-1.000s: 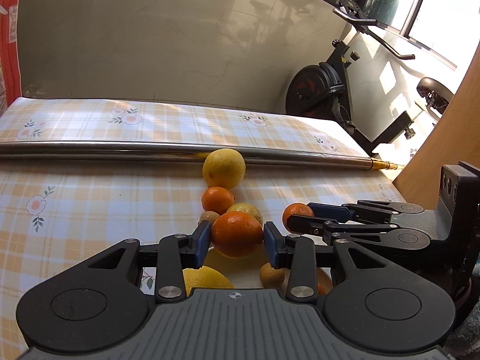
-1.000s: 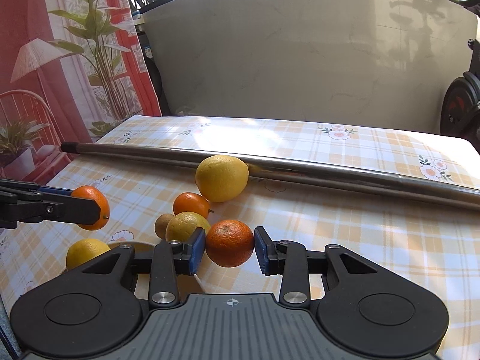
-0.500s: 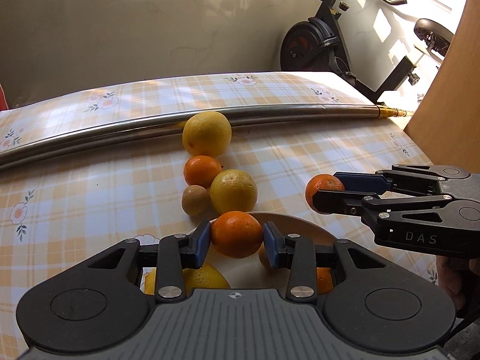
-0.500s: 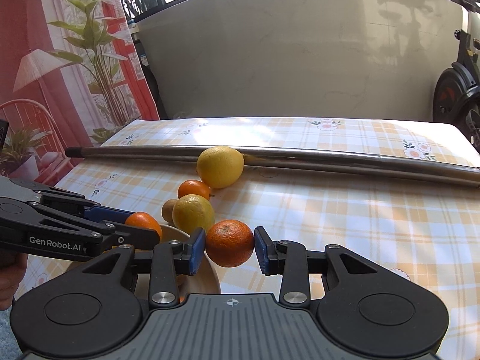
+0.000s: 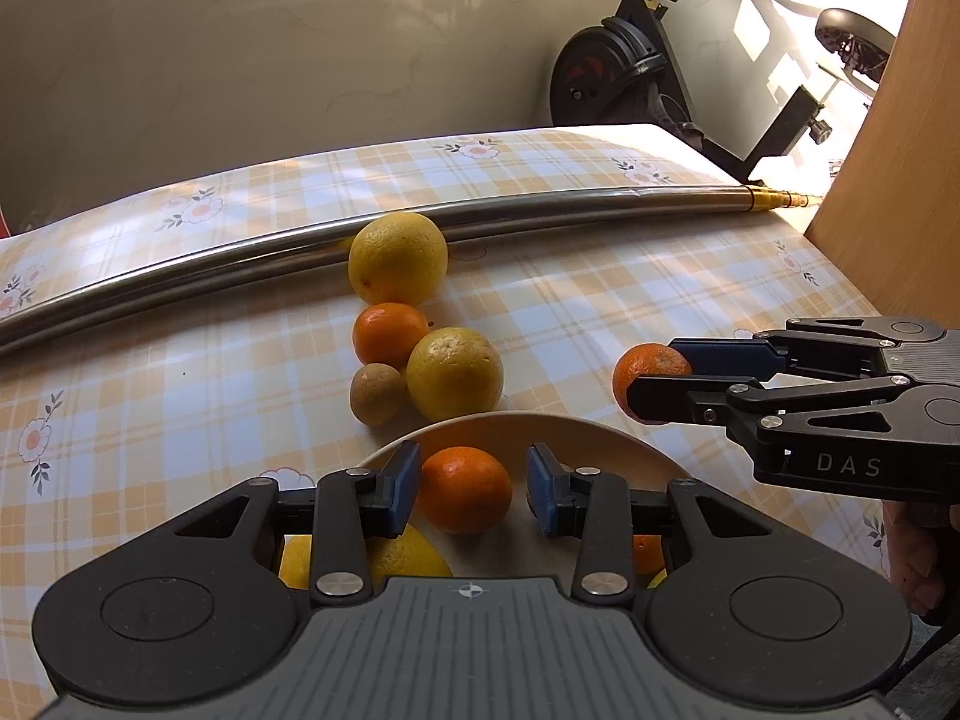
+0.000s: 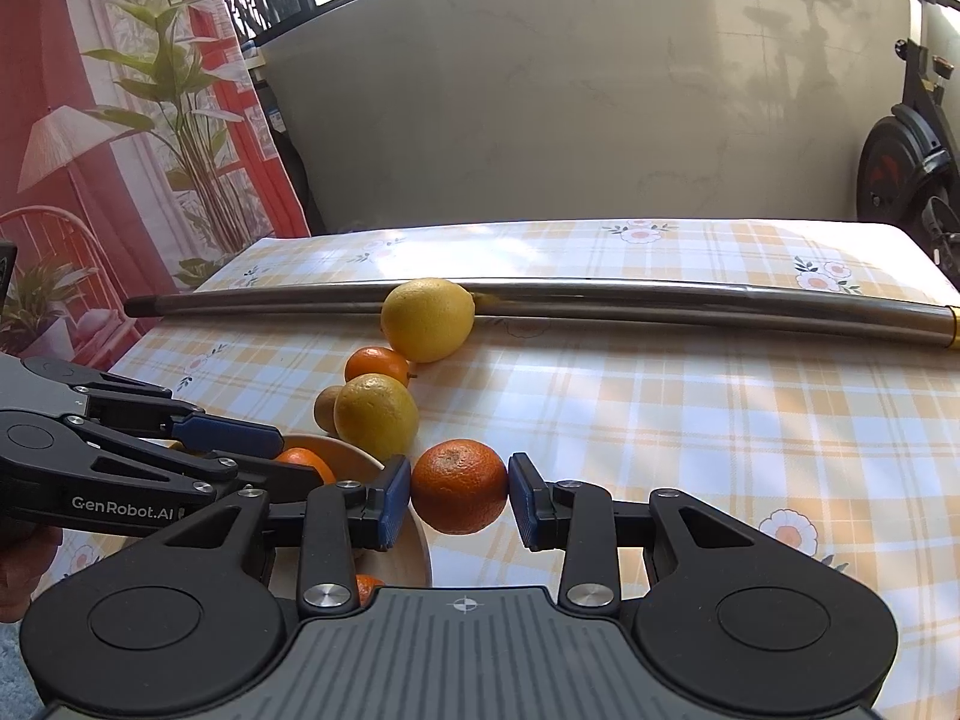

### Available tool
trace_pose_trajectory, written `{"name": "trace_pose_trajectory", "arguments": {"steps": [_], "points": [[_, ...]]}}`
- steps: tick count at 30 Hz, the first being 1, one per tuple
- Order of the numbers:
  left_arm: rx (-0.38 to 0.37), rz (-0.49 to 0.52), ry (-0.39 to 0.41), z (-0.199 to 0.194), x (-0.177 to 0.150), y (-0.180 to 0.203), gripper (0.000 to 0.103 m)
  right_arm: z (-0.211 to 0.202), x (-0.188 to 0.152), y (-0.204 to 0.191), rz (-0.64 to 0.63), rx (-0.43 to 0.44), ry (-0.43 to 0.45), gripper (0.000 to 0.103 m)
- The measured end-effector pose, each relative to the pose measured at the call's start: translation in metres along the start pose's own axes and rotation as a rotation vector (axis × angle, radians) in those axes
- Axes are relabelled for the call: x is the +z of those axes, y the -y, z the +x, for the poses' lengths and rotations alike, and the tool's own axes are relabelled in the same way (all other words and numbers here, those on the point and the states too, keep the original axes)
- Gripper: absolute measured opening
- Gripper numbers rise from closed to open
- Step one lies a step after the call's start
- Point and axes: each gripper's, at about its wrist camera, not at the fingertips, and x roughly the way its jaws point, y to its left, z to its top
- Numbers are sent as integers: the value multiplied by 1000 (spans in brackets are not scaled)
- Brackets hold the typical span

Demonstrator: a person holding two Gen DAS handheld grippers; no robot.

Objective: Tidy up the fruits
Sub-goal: 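Lower both mandarins onto the white plate and open both tools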

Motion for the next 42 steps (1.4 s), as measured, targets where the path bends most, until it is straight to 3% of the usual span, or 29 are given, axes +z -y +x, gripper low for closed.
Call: {"name": "trace_pose_trajectory", "arguments": {"steps": [7,15,19,30,42], "points": [[11,-54,85,-27,3,-2,41,-9,0,-4,1,3,2,33],[101,-101,196,-74,-10,-6,42,-27,-5,-24,1,39,4,33],[151,-140,204,-91,-23,-14,48,-32,-8,-41,-11,76,-10,33],[215,-245,257,-129,-60,-33,48,-38,-23,-88,-38,172,-93,33],[230,-255,277,-140,-78,-39,49,-28,-51,-120,-124,152,-203,33]]}}
